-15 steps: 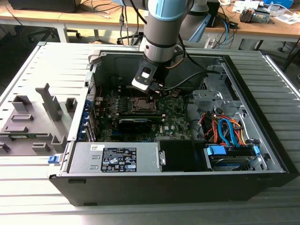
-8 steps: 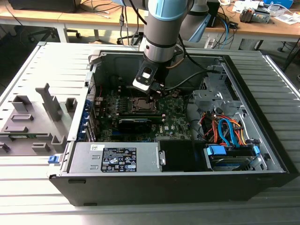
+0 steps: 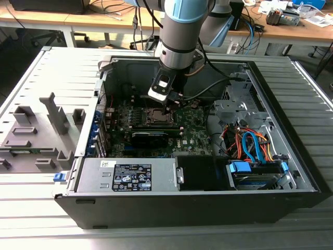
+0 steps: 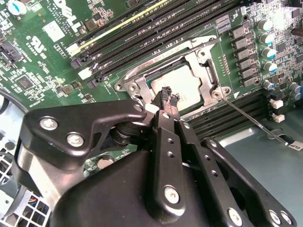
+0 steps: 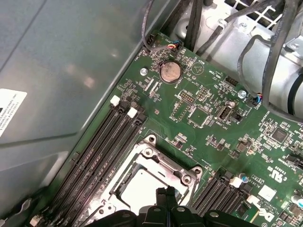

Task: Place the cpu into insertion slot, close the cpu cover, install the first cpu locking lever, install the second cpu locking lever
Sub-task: 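Install the first cpu locking lever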

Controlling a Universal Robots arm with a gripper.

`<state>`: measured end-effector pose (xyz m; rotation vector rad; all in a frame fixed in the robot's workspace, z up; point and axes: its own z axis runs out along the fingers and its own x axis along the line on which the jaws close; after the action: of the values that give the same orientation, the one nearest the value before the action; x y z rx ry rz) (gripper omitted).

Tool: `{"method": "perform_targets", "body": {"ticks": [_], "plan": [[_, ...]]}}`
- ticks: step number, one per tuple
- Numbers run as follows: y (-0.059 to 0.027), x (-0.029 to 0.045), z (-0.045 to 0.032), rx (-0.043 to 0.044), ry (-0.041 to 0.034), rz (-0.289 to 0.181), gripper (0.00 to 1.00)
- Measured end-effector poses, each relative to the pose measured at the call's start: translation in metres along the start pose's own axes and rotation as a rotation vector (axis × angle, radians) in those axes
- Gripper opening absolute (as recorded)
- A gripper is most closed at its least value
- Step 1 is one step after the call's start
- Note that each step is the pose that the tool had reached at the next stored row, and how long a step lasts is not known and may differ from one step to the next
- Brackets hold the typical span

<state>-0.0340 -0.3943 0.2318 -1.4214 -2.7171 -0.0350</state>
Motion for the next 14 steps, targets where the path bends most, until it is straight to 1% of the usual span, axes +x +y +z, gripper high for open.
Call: {"method": "perform_targets", "body": {"ticks": [14], "plan": [[0.0,0.0,0.0,0.0013,-0.0002,-0.019,0.11]]}}
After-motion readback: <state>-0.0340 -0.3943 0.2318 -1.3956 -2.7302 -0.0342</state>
